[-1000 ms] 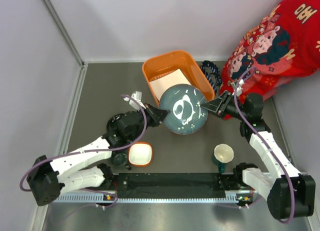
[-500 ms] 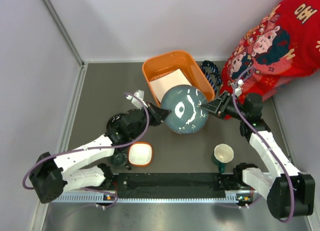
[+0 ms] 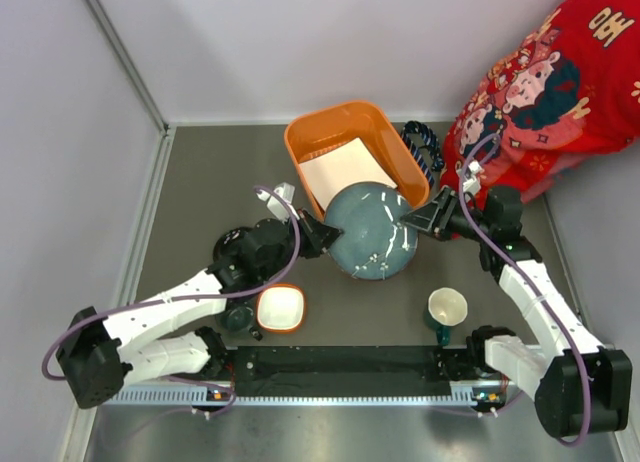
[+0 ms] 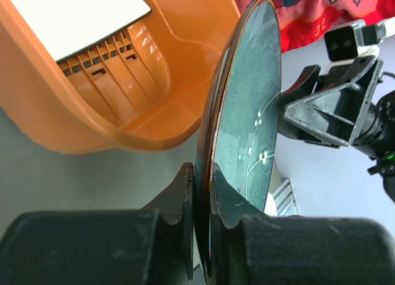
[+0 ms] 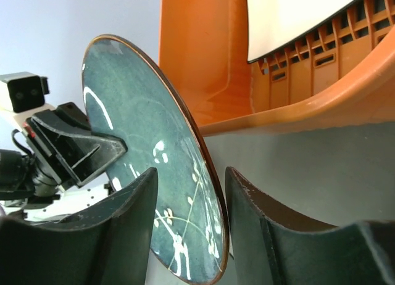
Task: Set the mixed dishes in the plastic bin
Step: Pick up the plate at the center of the board.
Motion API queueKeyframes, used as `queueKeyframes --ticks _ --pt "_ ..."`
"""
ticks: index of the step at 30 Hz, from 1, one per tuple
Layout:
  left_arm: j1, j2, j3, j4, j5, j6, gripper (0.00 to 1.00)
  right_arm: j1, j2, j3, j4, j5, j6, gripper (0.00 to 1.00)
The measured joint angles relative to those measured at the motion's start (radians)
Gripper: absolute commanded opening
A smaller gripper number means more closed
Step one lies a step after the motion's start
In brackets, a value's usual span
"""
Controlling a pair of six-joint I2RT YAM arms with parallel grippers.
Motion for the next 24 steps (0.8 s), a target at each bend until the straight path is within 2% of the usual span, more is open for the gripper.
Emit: queueKeyframes --ticks 15,24 --pt "-0.003 -0.035 0.008 -0.039 0.011 0.002 0.0 0.0 -0.001 0.012 -0.021 0.016 -0.031 0.48" --pt "0.003 -0.034 0.013 -0.014 0.046 -0.026 0.0 0.021 0.0 -0.009 0.039 0.008 -0.008 0.47"
